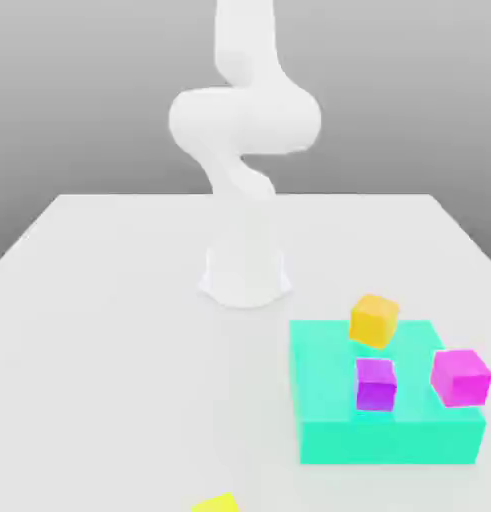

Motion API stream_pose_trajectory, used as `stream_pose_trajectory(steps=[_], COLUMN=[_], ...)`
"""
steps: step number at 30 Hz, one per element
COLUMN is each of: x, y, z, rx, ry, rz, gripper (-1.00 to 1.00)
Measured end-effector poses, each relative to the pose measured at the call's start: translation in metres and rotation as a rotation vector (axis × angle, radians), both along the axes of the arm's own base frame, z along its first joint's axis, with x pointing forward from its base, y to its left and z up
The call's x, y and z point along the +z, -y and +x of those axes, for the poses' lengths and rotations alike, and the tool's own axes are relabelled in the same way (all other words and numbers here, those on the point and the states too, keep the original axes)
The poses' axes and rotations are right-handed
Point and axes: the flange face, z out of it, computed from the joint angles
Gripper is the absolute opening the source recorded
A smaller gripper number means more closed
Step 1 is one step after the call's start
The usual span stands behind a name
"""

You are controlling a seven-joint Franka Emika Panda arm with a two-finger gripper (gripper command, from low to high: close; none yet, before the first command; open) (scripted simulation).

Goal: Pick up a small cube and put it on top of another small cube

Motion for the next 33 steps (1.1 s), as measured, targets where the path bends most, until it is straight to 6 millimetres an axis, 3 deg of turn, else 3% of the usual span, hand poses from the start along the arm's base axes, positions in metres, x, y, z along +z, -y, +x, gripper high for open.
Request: stream_pose_trajectory(steps=[8,16,23,33], x=[-0.114,-0.246,-0.369,-0.533], y=[0.006,0.008,0.013,0.024], z=[0.091,0.146,0.163,0.153], rx=[0.114,0.210,0.286,0.360], ry=[-0.200,-0.391,-0.556,-0.720], rz=[-0.013,-0.046,-0.096,-0.168], gripper=[0.00,0.00,0.00,0.00])
